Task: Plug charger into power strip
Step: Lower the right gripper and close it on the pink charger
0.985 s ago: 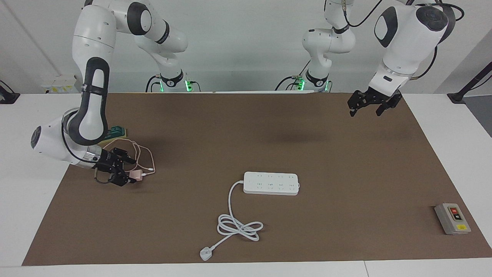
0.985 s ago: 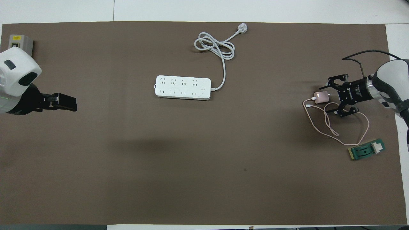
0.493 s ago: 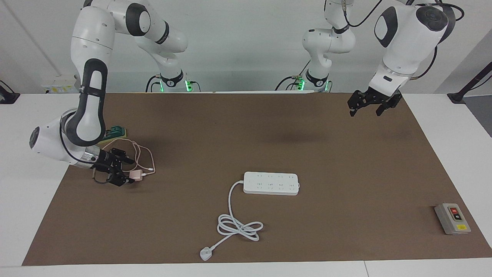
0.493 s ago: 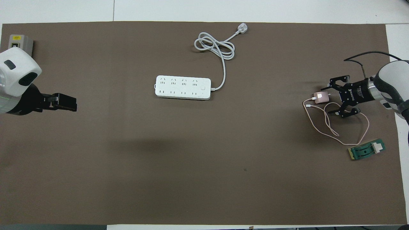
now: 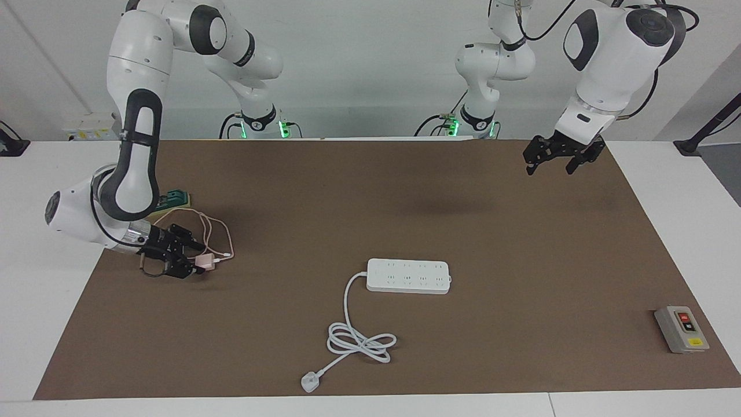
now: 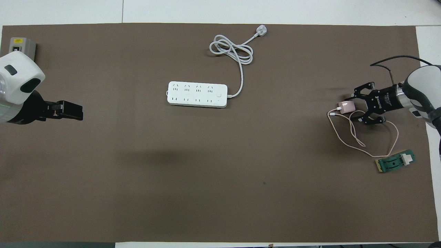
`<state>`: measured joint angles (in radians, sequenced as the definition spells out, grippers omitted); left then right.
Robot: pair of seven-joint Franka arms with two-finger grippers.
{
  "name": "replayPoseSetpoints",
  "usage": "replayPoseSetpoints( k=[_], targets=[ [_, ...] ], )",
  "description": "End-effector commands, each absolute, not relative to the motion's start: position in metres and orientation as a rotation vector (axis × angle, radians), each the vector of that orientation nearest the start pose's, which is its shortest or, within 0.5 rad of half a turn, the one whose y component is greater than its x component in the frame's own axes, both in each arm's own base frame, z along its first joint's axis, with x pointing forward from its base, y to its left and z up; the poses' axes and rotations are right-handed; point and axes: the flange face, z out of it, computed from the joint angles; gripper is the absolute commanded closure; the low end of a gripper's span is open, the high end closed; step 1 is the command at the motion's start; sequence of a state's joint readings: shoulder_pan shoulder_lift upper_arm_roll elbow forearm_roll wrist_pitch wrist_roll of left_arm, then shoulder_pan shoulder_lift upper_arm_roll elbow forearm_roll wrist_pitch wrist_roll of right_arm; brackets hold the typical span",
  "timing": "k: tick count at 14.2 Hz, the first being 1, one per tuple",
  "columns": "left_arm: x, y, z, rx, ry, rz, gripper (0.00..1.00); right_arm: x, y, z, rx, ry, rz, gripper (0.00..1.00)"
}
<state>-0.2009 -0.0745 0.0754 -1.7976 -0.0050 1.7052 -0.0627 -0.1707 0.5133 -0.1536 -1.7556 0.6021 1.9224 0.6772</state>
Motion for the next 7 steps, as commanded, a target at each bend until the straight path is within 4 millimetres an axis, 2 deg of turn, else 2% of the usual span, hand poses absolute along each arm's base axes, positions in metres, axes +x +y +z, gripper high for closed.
replayPoseSetpoints(
  k=[1, 2, 3, 7],
  targets=[
    [0.522, -0.064, 0.569, -3.161, 0.087, 0.045, 0.0, 0.612, -0.156, 0.26, -2.156, 1.609, 0.53, 0.66],
    [0.522, -0.065, 0.57, -3.161, 0.09, 0.043, 0.0, 0.614, -0.153, 0.26, -2.161, 1.603, 0.529, 0.86],
    [0.522, -0.065, 0.57, -3.161, 0.09, 0.04, 0.0, 0.616, -0.15, 0.262, -2.166, 1.6, 0.523, 1.0],
    [0.522, -0.066, 0.571, -3.161, 0.087, 0.038, 0.0, 0.626, -0.142, 0.275, -2.147, 1.586, 0.533, 1.0]
  ],
)
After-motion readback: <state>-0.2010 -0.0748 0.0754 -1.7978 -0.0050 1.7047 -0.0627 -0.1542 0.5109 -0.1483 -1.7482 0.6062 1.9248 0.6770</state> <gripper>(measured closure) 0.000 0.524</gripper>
